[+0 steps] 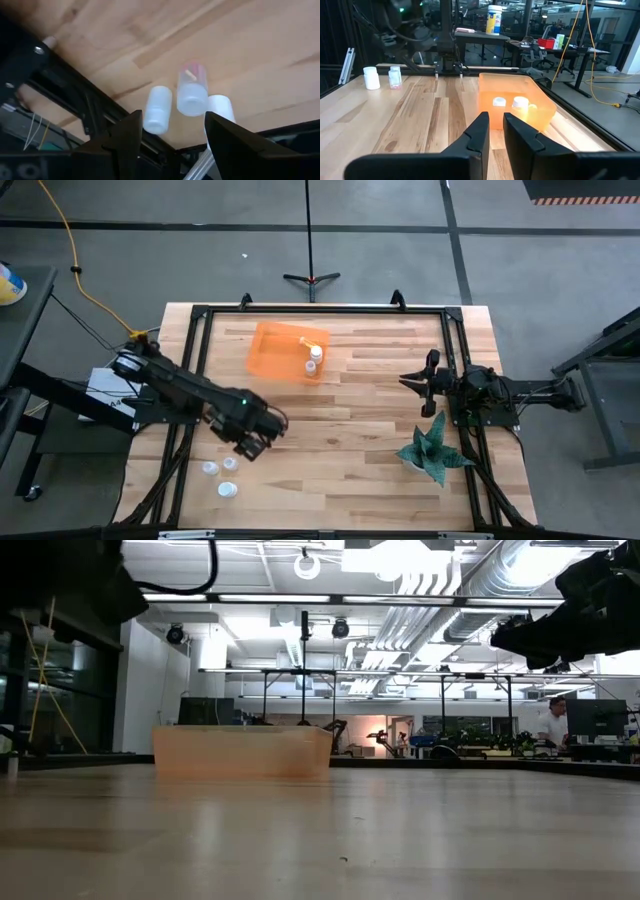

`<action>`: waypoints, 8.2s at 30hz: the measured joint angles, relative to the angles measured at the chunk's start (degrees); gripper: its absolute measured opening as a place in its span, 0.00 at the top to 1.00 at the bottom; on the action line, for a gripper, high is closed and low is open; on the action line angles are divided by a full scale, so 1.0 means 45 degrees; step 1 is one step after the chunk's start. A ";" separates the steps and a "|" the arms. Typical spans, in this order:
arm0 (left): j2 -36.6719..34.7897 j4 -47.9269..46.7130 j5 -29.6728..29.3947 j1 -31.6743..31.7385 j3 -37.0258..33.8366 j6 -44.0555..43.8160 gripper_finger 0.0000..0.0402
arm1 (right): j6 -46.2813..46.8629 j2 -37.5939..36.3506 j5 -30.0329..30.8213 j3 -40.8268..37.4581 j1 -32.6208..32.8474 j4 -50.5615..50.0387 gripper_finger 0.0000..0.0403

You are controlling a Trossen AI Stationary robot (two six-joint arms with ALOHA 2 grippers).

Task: Pick and place pill bottles into a basket
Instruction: Put the transparent pill bottle into the orange bin, then put the left white pill bottle into the orange bin

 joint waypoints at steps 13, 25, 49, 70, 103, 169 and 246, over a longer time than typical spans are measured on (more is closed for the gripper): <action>0.0010 0.3744 0.1302 -0.1347 -0.1686 0.0525 0.38 | 0.0000 0.0010 0.0000 0.0000 0.0000 0.0000 0.88; 0.0005 0.4459 0.0934 -0.1686 -0.2710 0.0634 0.38 | -0.0005 0.0010 0.0000 -0.0005 0.0000 0.0000 0.88; 0.0005 0.5096 0.1362 -0.1664 -0.3360 0.3013 0.57 | -0.0243 0.0010 0.0000 -0.0005 0.0000 0.0000 0.88; -0.0005 0.0029 -0.1689 0.5359 0.2893 1.1888 0.56 | -0.0350 0.0010 -0.0005 -0.0005 0.0000 0.0000 0.87; 0.4336 0.0500 -0.4192 1.2909 0.4217 1.6060 0.55 | -0.0769 0.0015 -0.0047 -0.0005 0.0000 -0.0015 0.88; 0.1744 -0.2465 -0.3090 -0.3258 0.1849 0.5361 0.47 | -0.1070 0.0024 -0.0064 -0.0006 0.0001 -0.0005 0.88; 0.1749 0.3443 0.3455 -0.2512 -0.3302 0.3527 0.36 | -0.1336 0.0024 -0.0015 -0.0005 0.0000 0.0015 0.87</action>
